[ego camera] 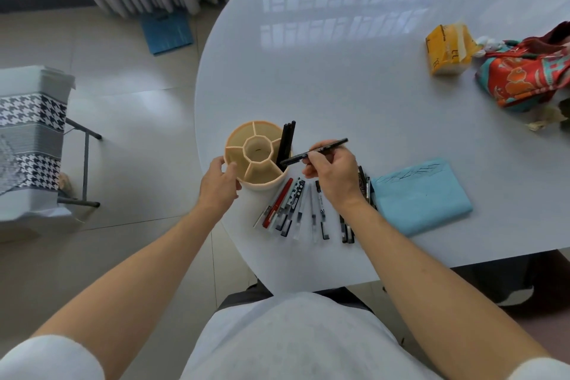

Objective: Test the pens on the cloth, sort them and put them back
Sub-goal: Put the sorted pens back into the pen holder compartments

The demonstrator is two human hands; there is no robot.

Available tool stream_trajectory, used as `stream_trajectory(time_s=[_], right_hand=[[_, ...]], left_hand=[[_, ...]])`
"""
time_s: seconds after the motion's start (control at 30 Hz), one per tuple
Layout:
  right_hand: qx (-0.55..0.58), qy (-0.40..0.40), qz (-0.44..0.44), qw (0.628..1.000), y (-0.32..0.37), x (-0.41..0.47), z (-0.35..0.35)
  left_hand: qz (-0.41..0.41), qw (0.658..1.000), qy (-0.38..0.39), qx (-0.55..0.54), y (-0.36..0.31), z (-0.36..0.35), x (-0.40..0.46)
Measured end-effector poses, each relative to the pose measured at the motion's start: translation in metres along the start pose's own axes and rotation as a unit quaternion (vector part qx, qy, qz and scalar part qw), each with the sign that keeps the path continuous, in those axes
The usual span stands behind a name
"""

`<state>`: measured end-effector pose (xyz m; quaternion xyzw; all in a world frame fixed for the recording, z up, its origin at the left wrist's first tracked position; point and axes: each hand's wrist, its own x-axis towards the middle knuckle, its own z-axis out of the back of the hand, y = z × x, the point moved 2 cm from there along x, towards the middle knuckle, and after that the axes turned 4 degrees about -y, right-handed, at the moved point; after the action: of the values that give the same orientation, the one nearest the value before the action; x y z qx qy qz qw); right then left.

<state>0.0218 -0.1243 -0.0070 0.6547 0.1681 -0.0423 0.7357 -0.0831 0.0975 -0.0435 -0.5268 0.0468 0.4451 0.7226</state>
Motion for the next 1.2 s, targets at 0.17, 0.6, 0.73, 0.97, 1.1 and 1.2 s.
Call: stream_trajectory(time_s=[0.17,0.6,0.73,0.97,1.1,1.2], right_hand=[[-0.197,0.064,0.049,0.977,0.004,0.013,-0.015],[-0.357,-0.032,-0.056,0.932,-0.065,-0.026,0.086],[-0.426,0.024,-0.035,0.904,-0.08,-0.04,0.058],[-0.528,0.035,-0.035,0.847,-0.081,-0.034,0.036],[-0.503,0.038,-0.072,0.86,-0.077,-0.03,0.037],[-0.377,0.005,-0.088,0.922,-0.078,-0.034,0.049]], left_hand=[[0.0,1.0,-0.002,0.006,0.0,-0.001,-0.001],[-0.015,1.0,-0.004,-0.003,0.008,-0.003,0.003],[-0.016,1.0,-0.003,0.001,0.008,-0.004,0.004],[-0.016,1.0,0.002,0.004,0.009,-0.004,0.004],[-0.014,1.0,-0.001,0.004,0.01,-0.004,0.005],[-0.016,1.0,0.0,0.006,0.01,-0.004,0.006]])
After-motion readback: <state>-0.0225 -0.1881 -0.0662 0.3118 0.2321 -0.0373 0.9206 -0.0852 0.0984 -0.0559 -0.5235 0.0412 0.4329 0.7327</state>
